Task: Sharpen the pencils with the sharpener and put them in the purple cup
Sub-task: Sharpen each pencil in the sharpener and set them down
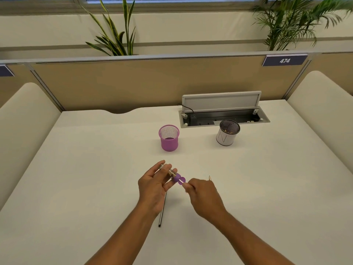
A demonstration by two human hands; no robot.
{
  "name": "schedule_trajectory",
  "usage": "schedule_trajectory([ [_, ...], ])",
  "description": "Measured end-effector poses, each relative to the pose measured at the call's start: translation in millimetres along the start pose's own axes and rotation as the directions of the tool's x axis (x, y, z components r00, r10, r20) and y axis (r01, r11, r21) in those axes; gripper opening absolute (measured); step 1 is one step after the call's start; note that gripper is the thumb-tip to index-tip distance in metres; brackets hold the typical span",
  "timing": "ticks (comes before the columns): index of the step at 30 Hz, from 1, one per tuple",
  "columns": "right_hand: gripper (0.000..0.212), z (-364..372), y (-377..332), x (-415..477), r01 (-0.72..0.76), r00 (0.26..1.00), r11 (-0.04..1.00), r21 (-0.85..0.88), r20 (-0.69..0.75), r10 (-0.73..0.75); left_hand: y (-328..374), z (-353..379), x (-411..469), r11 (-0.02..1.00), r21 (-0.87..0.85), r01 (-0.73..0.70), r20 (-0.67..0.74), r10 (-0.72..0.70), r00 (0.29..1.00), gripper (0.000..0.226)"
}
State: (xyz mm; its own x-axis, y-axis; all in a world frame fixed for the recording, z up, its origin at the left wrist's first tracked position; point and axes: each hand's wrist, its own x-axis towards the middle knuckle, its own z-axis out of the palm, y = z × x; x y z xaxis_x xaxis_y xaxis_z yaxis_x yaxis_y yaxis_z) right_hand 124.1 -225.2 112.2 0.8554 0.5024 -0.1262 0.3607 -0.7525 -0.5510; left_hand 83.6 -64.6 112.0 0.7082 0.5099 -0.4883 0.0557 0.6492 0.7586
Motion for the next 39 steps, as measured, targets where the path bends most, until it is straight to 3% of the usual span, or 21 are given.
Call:
schedule_trajectory([
  [1, 0.044, -5, -1, 1, -0.132, 0.986, 0.945, 0.298, 0.14, 0.093, 2, -1, 1, 1.0, 0.01, 0.006, 0.027, -0.006, 1.0, 0.037],
  [2, 0.045, -10, -1, 1, -0.29, 0.946, 0.793, 0.536, 0.286, 0.153, 3, -1, 2, 1.0, 0.019, 0.013, 0.056, -0.014, 0.998, 0.036],
  [3, 0.044, -14, -1, 0, -0.418, 0.897, 0.616, 0.667, 0.411, 0.164, 3, -2, 3, 0.999, 0.026, 0.02, 0.083, -0.022, 0.996, 0.034],
  [5, 0.04, -19, 0, -4, -0.554, 0.825, 0.385, 0.738, 0.548, 0.136, 3, -2, 6, 0.999, 0.02, 0.031, 0.127, -0.034, 0.991, 0.031],
  [9, 0.039, -18, 3, -9, -0.606, 0.794, 0.192, 0.772, 0.602, 0.085, 5, 2, 10, 0.998, -0.034, 0.05, 0.169, -0.043, 0.985, 0.029],
  [18, 0.038, -18, 30, -18, -0.52, 0.853, 0.348, 0.78, 0.491, 0.176, 7, -14, 28, 0.982, -0.19, 0.011, -0.009, -0.013, 1.0, 0.031],
  [22, 0.022, -20, 40, -15, -0.42, 0.888, 0.368, 0.829, 0.293, 0.354, 3, -25, 30, 0.976, -0.216, 0.004, -0.056, -0.016, 0.998, 0.026],
  [27, 0.009, -18, 62, -4, -0.372, 0.833, 0.415, 0.83, 0.101, 0.544, 0, -38, 32, 0.975, -0.22, -0.005, -0.086, -0.015, 0.996, 0.023],
  [34, 0.016, -5, 88, 8, -0.446, 0.797, 0.731, 0.516, -0.142, 0.587, -1, -45, 29, 0.976, -0.217, -0.009, -0.08, -0.009, 0.997, 0.016],
  [39, 0.019, 8, 94, 14, -0.514, 0.797, 0.782, 0.353, -0.14, 0.587, -4, -50, 30, 0.976, -0.218, -0.011, -0.086, -0.008, 0.996, 0.016],
])
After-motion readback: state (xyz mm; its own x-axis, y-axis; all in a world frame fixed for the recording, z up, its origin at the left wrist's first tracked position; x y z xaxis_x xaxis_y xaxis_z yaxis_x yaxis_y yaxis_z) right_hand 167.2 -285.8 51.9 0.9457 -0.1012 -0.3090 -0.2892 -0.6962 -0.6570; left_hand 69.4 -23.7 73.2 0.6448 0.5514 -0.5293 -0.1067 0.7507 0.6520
